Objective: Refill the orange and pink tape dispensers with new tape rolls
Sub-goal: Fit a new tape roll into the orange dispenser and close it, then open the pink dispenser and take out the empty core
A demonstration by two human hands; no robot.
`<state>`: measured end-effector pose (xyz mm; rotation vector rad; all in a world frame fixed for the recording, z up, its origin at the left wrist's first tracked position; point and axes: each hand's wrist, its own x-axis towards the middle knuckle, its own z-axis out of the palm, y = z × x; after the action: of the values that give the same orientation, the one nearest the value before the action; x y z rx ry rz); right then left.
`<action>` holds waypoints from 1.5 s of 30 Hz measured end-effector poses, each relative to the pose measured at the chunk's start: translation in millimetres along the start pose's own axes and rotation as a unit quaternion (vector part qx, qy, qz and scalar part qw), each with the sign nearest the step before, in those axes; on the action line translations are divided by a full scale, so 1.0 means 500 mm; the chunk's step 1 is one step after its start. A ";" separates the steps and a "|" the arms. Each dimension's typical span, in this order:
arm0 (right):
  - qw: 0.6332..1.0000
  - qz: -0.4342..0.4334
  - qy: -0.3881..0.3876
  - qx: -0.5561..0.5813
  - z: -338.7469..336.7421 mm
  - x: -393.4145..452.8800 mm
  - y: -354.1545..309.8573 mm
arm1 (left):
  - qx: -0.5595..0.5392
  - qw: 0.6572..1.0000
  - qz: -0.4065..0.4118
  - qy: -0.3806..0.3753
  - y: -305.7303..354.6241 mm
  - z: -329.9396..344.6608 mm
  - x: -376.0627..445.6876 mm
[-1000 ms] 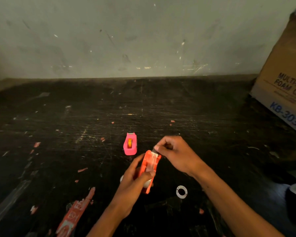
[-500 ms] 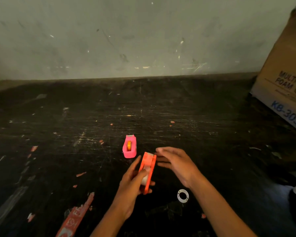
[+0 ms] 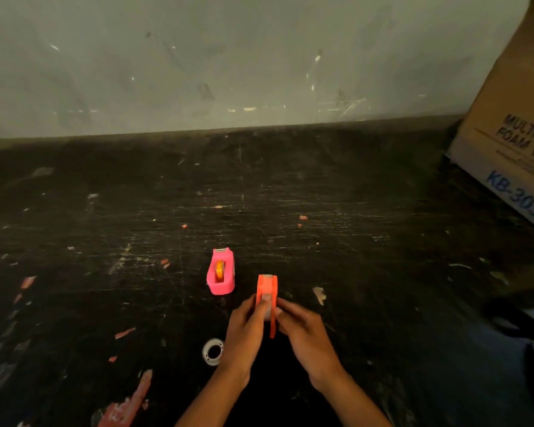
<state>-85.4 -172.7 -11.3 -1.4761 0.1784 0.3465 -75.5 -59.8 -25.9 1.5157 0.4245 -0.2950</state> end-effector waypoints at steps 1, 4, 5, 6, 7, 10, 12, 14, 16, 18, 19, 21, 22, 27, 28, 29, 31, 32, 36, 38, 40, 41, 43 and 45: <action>1.000 -0.003 0.005 -0.009 -0.003 0.018 -0.003 | 0.013 1.000 0.008 -0.002 0.007 0.005 0.013; 0.998 -0.028 0.031 -0.043 -0.012 0.079 -0.015 | 0.033 0.999 0.033 -0.007 0.030 0.019 0.061; 0.998 -0.031 0.033 -0.051 -0.014 0.102 -0.019 | 0.041 0.999 0.031 -0.010 0.036 0.024 0.080; 0.998 -0.033 0.033 -0.053 -0.015 0.122 -0.026 | 0.051 0.998 0.028 -0.010 0.040 0.025 0.098; 0.997 -0.031 0.036 -0.054 -0.015 0.142 -0.029 | 0.058 0.998 0.027 -0.008 0.046 0.027 0.114; 0.997 -0.017 0.047 -0.056 -0.013 0.196 -0.032 | 0.078 0.997 0.020 -0.002 0.058 0.023 0.160; 0.997 -0.009 0.046 -0.060 -0.008 0.221 -0.027 | 0.093 0.996 0.011 -0.009 0.068 0.019 0.178; 0.997 -0.003 0.047 -0.057 -0.005 0.235 -0.018 | 0.102 0.995 0.013 -0.010 0.071 0.013 0.189; 0.997 0.006 0.046 -0.058 -0.002 0.242 -0.006 | 0.115 0.993 0.012 -0.015 0.070 0.006 0.190; 0.997 0.014 0.047 -0.062 0.000 0.244 0.004 | 0.112 0.993 0.004 -0.031 0.064 -0.003 0.187; 0.997 0.013 0.050 -0.065 -0.001 0.245 0.007 | 0.111 0.993 0.004 -0.036 0.063 -0.005 0.184; 0.995 0.004 0.055 -0.079 -0.004 0.246 0.008 | 0.131 0.990 0.013 -0.045 0.062 -0.009 0.173; 0.993 -0.010 0.068 -0.094 -0.005 0.247 0.005 | 0.148 0.988 0.026 -0.038 0.063 -0.012 0.167; 0.958 -0.146 0.149 -0.196 0.008 0.265 -0.030 | 0.217 0.959 0.136 0.122 0.061 -0.070 0.135; 0.951 -0.166 0.137 -0.222 0.021 0.272 -0.037 | 0.245 0.943 0.158 0.160 0.057 -0.094 0.141; 0.944 -0.178 0.118 -0.250 0.037 0.277 -0.046 | 0.273 0.932 0.157 0.179 0.055 -0.117 0.150; 0.928 -0.195 0.068 -0.311 0.077 0.297 -0.052 | 0.313 0.923 0.135 0.180 0.053 -0.157 0.166; 0.920 -0.191 0.040 -0.340 0.100 0.306 -0.053 | 0.323 0.923 0.126 0.165 0.043 -0.174 0.180; 0.885 -0.103 0.008 -0.454 0.171 0.329 -0.043 | 0.327 0.935 0.103 0.094 0.006 -0.199 0.211; 0.856 -0.076 0.031 -0.510 0.192 0.333 -0.041 | 0.326 0.935 0.110 0.087 0.000 -0.200 0.212; 0.835 -0.066 0.049 -0.545 0.205 0.337 -0.038 | 0.337 0.930 0.116 0.085 -0.005 -0.200 0.214; 0.830 -0.064 0.054 -0.551 0.209 0.338 -0.036 | 0.344 0.928 0.115 0.088 -0.003 -0.199 0.211; 0.834 -0.067 0.068 -0.543 0.215 0.335 -0.035 | 0.368 0.917 0.121 0.089 0.016 -0.193 0.191; 0.848 -0.082 0.087 -0.517 0.216 0.327 -0.039 | 0.388 0.909 0.124 0.089 0.018 -0.191 0.183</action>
<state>64.2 -47.1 -36.3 -2.5841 -0.0132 0.1551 2.0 42.5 -58.8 2.3699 0.2554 -0.1221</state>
